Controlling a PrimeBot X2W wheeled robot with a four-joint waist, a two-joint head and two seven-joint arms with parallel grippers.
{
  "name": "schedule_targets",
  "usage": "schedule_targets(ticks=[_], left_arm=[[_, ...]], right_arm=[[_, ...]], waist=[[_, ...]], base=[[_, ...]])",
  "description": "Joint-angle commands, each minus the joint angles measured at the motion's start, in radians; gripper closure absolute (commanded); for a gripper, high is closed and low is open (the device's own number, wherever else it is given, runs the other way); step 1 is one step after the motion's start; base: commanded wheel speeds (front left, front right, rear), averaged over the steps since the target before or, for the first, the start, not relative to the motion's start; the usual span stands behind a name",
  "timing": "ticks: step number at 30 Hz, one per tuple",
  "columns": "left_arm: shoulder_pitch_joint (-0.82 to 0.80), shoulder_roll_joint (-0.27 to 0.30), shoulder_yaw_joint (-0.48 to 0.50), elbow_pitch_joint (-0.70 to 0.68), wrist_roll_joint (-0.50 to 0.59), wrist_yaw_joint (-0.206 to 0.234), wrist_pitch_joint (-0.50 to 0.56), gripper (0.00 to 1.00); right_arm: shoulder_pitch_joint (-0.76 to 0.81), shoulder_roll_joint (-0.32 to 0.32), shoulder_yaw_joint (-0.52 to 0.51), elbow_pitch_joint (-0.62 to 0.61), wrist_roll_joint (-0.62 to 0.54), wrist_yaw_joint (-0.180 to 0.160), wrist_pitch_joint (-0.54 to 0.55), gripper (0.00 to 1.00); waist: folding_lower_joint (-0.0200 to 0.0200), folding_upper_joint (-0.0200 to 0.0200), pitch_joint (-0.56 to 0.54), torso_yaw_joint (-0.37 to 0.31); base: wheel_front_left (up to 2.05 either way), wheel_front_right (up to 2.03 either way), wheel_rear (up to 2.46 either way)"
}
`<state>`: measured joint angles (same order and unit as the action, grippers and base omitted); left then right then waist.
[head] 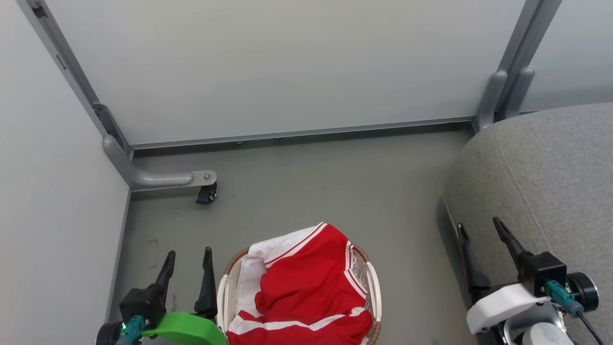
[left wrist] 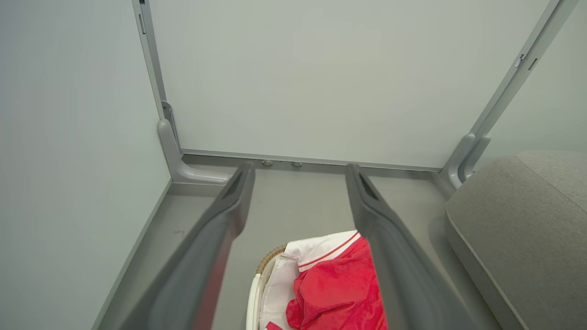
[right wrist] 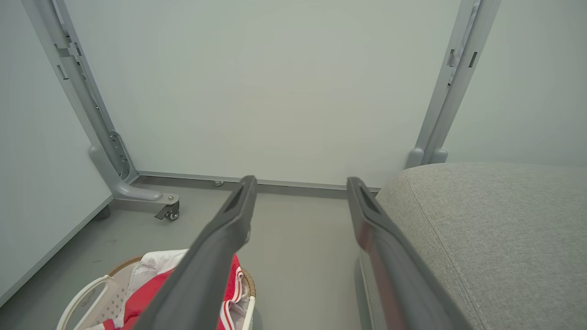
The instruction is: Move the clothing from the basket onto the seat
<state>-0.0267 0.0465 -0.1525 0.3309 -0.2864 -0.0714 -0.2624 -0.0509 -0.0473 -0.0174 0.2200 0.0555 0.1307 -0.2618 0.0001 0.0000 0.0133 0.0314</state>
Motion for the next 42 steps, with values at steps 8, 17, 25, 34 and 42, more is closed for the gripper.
schedule_targets(ticks=[8,17,25,34,42], left_arm=[[0.008,0.007,0.001,0.009,0.006,0.001,-0.004,0.0],[-0.009,0.007,-0.015,0.013,0.021,-0.009,-0.004,0.0],[-0.101,0.007,-0.052,0.051,0.06,-0.024,-0.003,0.0],[-0.297,0.006,-0.109,0.187,0.12,-0.042,-0.002,0.0],[-0.478,0.015,-0.165,0.402,0.181,-0.052,-0.002,0.0]], right_arm=[[0.014,-0.006,-0.003,-0.009,0.005,0.0,-0.005,0.0],[0.007,-0.006,-0.007,-0.02,0.004,0.0,-0.005,0.0],[-0.041,-0.005,-0.012,-0.046,-0.004,0.0,-0.005,0.0],[-0.148,-0.005,-0.008,-0.111,-0.006,0.0,-0.004,0.0],[-0.248,-0.005,-0.012,-0.142,0.012,0.0,-0.004,0.0]], waist=[[-0.0001,0.0,0.002,0.001],[-0.0001,0.0,0.02,0.0],[-0.0001,0.0,0.108,-0.011],[-0.0001,0.0,0.329,-0.065],[-0.0001,0.0,0.533,-0.121]], base=[[0.0,0.0,0.0],[0.0,0.0,0.0],[0.0,0.0,0.0],[0.0,0.0,0.0],[0.0,0.0,0.0]])
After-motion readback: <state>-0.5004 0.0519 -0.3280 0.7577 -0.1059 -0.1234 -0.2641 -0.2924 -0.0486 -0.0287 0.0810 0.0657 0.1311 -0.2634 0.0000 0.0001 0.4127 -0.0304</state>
